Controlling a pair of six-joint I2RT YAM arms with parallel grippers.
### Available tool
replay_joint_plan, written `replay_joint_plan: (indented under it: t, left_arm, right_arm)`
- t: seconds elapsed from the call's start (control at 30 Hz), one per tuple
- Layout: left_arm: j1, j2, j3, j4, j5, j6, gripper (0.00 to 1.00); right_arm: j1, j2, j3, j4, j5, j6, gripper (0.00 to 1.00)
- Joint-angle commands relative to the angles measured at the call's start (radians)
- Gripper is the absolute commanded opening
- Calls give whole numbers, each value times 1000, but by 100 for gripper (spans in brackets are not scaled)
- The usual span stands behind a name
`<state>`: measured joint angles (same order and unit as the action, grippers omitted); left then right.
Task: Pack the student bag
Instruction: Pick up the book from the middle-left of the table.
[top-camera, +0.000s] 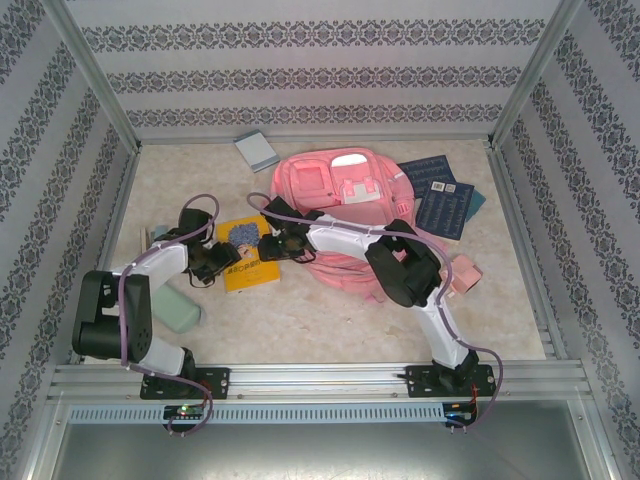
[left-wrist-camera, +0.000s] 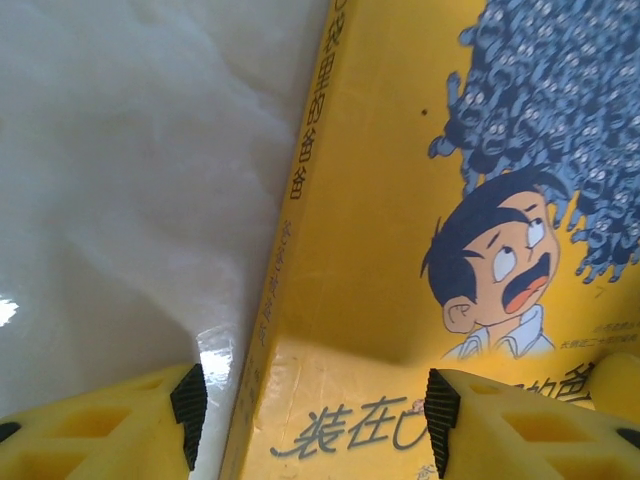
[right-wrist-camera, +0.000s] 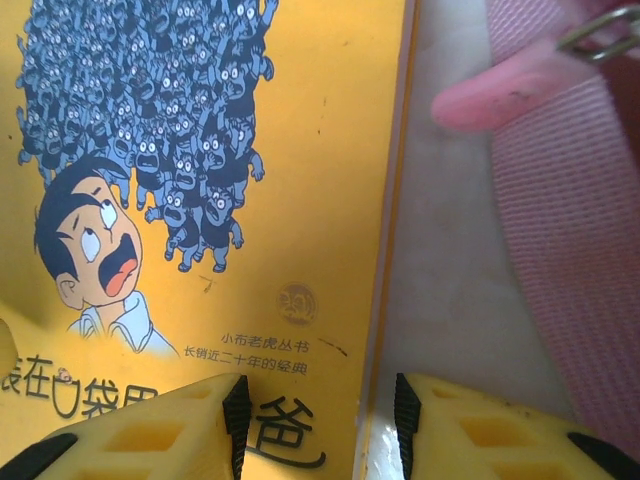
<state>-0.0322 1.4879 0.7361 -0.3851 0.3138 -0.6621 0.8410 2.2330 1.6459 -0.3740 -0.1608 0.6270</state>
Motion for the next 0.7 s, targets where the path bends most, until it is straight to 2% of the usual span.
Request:
replay_joint_plan:
  t: [0.0,0.1,0.23,0.5,0.67]
  left_arm:
    - [9,23,-19,51,47,12,61]
    - [9,35,-29,86,94,7,59]
    - [9,23,-43,163,217,-6,54]
    - [9,-104,-81,265,395,-38,52]
    - [10,-211,-107,326,427,-81,51]
  right_arm:
    - [12,34,27,-30,7,-21,44]
    - [18,46,33,-26,-16,-23,40]
    - [24,50,34,-24,-30,-22,37]
    - [24,43,32,-16,-63,-24,37]
    - [24,36,32,-13,-66,-24,37]
